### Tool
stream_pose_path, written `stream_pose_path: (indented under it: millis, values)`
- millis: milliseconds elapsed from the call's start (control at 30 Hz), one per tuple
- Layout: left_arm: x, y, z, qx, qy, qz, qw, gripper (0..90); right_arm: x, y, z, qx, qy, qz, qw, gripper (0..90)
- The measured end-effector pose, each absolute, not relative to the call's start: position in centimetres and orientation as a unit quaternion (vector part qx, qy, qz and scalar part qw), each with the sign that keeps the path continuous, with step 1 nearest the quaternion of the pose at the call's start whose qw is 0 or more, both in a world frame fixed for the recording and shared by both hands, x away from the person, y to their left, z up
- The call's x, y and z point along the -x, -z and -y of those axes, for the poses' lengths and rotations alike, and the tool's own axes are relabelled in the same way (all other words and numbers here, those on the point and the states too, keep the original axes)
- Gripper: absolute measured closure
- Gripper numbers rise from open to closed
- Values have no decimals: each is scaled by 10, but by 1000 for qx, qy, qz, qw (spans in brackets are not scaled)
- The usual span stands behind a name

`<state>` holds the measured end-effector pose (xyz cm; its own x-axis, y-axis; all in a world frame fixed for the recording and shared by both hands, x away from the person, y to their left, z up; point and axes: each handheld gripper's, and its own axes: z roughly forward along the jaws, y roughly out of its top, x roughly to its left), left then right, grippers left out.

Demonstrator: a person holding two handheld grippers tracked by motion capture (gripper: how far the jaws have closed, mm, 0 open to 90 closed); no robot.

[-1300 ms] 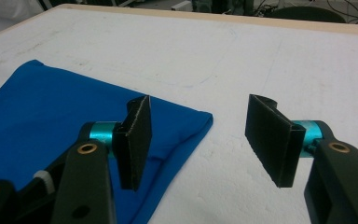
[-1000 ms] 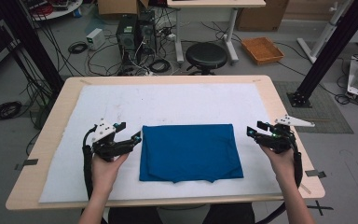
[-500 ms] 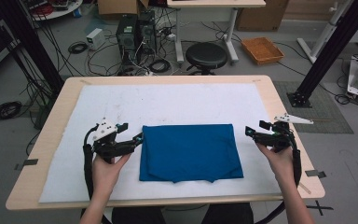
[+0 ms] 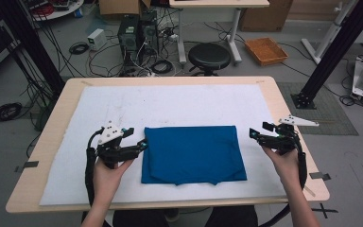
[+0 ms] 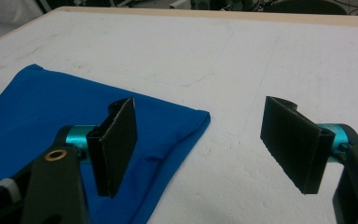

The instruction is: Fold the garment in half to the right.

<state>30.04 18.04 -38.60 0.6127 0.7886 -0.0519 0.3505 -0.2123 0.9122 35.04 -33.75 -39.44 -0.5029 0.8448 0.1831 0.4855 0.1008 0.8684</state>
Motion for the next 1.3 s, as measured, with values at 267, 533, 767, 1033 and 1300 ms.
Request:
stream_pose_path:
  millis: [267,533,767,1033,1300]
  values:
    - [-272,396,-180,-757,-194,-405,474,355,-350,394,338,-466,-487,-714,188,287]
    - [-247,415,-180,-753,-175,-433,463,370,-349,395,339,-468,-488,-712,188,291]
    - [-248,434,-183,-736,-131,-474,465,396,-348,395,341,-471,-490,-708,193,291]
    - [-252,444,-176,-736,-117,-483,460,397,-349,396,342,-473,-488,-707,195,293]
    - [-256,450,-175,-726,-101,-500,461,396,-348,396,341,-474,-489,-706,196,293]
